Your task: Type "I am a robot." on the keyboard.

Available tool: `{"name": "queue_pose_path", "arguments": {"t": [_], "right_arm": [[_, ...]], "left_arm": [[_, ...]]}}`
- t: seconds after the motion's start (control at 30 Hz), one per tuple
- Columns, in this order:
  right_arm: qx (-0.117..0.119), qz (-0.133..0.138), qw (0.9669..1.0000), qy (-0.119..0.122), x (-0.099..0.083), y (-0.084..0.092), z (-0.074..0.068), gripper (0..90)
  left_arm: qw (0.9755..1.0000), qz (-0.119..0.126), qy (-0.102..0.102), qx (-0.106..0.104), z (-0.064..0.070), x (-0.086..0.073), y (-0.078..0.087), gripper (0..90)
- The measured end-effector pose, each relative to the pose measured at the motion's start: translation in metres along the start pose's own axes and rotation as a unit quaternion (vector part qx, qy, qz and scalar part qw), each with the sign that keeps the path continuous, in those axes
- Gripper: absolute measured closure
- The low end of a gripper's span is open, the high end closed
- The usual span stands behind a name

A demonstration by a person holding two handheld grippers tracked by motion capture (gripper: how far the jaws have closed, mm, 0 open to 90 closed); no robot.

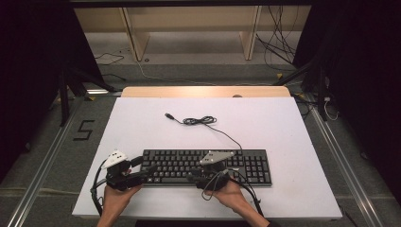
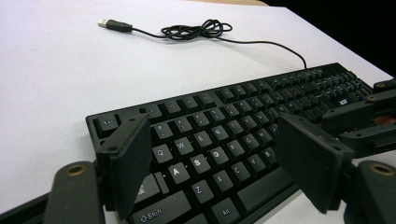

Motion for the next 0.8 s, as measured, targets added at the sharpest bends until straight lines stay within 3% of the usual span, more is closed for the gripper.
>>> {"name": "queue_pose_path", "arguments": {"t": [0.57, 0.8], "right_arm": [[-0.008, 0.008, 0.9998, -0.018, 0.001, 0.015, 0.007, 42.5], [-0.008, 0.013, 0.9997, -0.019, 0.001, 0.017, 0.006, 39.3]], "left_arm": [[0.9999, -0.009, -0.004, 0.005, -0.003, -0.001, -0.006, 29.6], [0.9995, -0.024, 0.004, 0.021, -0.009, -0.003, -0.011, 41.5]]}}
Point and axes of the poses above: each handheld gripper's, and its own axes: y roughly backward along the jaws, x roughly out of its top, z roughly to its right, the point moved 8 cm from there along -y, roughly forward along the jaws, and after that the axes turned 12 degrees about y, right-handed, at the moved point
